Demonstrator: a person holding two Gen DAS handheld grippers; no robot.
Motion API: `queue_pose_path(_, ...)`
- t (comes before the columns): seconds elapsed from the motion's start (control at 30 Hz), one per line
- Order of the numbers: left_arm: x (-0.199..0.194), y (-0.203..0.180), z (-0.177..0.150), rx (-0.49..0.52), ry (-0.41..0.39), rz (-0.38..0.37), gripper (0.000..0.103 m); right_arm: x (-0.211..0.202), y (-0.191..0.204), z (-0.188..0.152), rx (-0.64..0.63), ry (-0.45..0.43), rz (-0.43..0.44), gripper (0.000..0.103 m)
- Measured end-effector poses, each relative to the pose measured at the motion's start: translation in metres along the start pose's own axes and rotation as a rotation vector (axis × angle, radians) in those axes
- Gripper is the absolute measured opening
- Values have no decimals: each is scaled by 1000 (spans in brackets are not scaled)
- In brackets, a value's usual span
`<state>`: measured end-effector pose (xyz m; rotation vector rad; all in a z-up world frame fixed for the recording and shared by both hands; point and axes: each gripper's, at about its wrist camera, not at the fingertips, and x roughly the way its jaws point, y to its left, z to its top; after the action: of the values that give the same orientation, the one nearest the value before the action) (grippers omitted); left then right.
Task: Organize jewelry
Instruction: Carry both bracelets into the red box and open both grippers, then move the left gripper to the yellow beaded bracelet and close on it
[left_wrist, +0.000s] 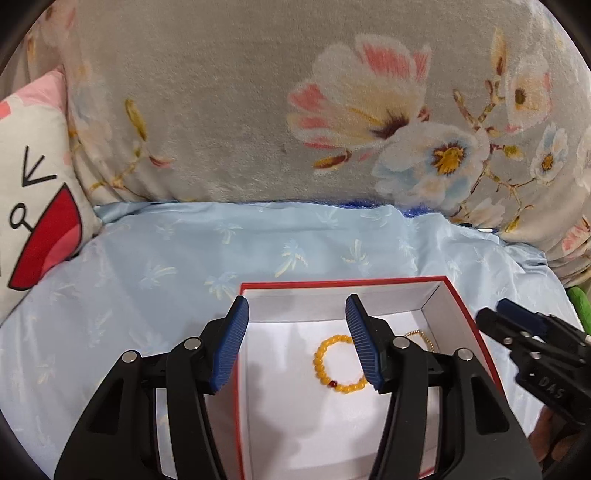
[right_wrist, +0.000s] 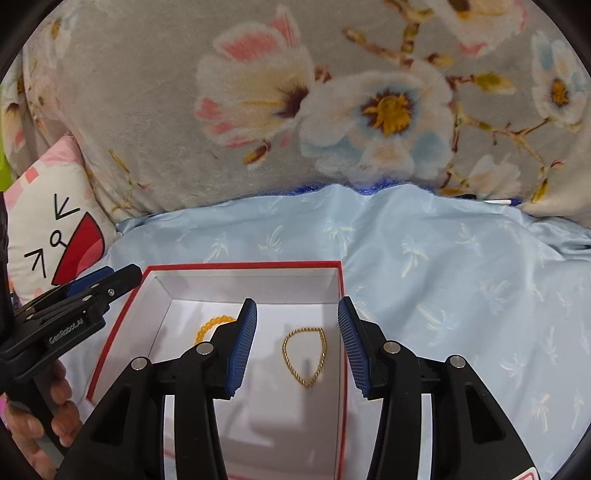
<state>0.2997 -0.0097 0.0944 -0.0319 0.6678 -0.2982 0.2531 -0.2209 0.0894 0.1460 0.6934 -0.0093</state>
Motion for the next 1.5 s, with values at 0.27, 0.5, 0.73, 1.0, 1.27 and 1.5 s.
queue_pose_path(0.27,-50,-1,-31,5,-21,43,52,-61,-1,-38,-21,-46,-41,45)
queue_pose_path(0.5,-95,3,-73,1,-10,85,53,-103,-9,-83,10,-24,-38,45)
queue_pose_path(0.73,-113,4,-118,-21,47,91,53,-123,-16,-133,34,37,-37,45)
queue_pose_path(1.0,-113,-10,-170,-19,144,83,53,-136,-20,-175,58,91,-36,45)
queue_pose_path(1.27,-106,-19,-198,-18,200,84,53,-143,-20,-198,64,117,-32,45)
queue_pose_path(1.5,-98,-24,-204,-7,212,80,52,-142,-15,-204,62,130,-16,45)
